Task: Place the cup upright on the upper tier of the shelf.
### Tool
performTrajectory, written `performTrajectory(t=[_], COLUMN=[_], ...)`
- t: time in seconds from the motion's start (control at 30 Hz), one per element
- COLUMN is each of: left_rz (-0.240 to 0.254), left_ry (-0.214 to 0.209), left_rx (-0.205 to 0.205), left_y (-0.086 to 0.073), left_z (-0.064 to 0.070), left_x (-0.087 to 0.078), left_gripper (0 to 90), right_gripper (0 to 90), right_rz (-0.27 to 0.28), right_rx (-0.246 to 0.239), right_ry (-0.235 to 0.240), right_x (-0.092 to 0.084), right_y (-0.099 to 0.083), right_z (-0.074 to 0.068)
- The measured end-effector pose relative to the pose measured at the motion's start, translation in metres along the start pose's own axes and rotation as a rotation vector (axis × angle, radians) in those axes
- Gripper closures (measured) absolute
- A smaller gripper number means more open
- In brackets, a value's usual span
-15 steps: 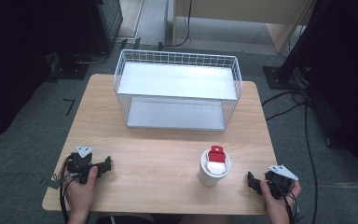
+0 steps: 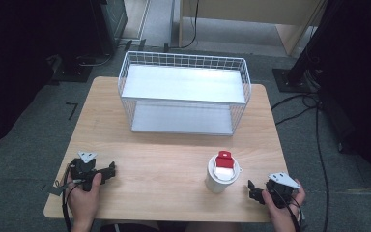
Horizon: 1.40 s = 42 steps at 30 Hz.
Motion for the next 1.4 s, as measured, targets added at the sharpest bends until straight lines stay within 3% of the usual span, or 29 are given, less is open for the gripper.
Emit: performTrajectory(t=[0.57, 0.7, 0.83, 0.93, 0.97, 1.17, 1.3, 1.4], left_rz=[0.002, 0.002, 0.002, 0.002, 0.001, 0.002, 0.002, 0.002], left_ry=[-0.002, -0.002, -0.002, -0.002, -0.002, -0.002, -0.002, -0.002], left_rx=[-0.002, -0.002, -0.002, -0.002, -0.002, -0.002, -0.002, -0.002], left_y=[0.0, 0.0, 0.0, 0.0, 0.0, 0.0, 0.0, 0.0], left_z=[0.002, 0.002, 0.002, 0.002, 0.002, 0.002, 0.002, 0.002], left_x=[0.0, 0.0, 0.0, 0.0, 0.0, 0.0, 0.0, 0.0], left_gripper=[0.0, 0.0, 0.0, 0.0, 0.0, 0.0, 0.0, 0.0], right_gripper=[1.7, 1.7, 1.8, 3.7, 4.8, 4.8, 5.1, 6.5], right_rz=[0.016, 0.024, 0.038, 0.061, 0.071, 0.066, 0.075, 0.086], right_rx=[-0.087, -0.091, -0.135, -0.135, -0.128, -0.167, -0.17, -0.175], right_ry=[0.101, 0.141, 0.173, 0.197, 0.236, 0.29, 0.348, 0.364], right_x=[-0.008, -0.01, -0.012, -0.015, -0.018, -0.021, -0.024, -0.025], right_y=[-0.004, -0.004, -0.004, -0.001, 0.0, -0.003, -0.003, -0.001], right_z=[-0.043, -0.052, -0.062, -0.066, -0.071, -0.078, -0.084, -0.093])
Point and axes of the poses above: each handheld gripper's, and its own axes: x roughly forward along the jaws, y roughly out of its top, z roughly to its right, the point moved 7 cm from there along x, roughly forward along the jaws, and after that the axes turned 9 degrees about x, right-handed, at the moved point
